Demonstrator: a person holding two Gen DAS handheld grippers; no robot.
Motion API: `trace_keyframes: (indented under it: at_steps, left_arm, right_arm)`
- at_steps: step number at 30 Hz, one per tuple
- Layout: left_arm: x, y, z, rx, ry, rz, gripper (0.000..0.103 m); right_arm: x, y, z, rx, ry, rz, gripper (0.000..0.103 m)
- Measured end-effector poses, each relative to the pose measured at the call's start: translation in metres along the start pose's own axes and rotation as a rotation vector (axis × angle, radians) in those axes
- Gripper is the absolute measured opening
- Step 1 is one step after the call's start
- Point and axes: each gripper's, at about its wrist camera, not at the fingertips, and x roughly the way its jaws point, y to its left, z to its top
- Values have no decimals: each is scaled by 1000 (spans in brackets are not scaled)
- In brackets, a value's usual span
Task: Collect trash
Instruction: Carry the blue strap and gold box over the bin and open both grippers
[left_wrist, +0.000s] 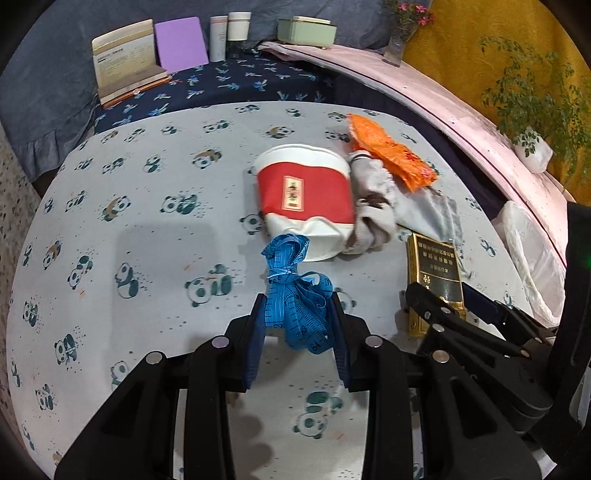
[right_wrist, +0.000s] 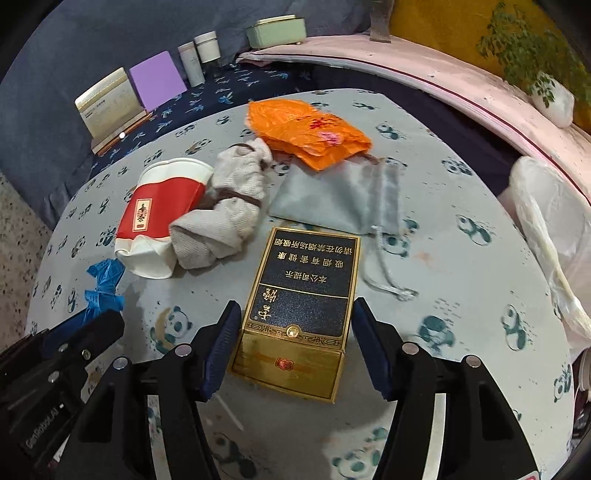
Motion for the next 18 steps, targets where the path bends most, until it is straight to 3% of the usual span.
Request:
trace_keyframes:
  at_steps: [10, 18]
  left_arm:
    - [2, -56, -1, 85, 10, -86, 31]
    - [18, -120, 0, 191, 42, -133, 31]
  right_arm:
    - [-37, -57, -13, 99, -40, -37, 59]
    - [-78, -112, -21, 191, -122, -96, 59]
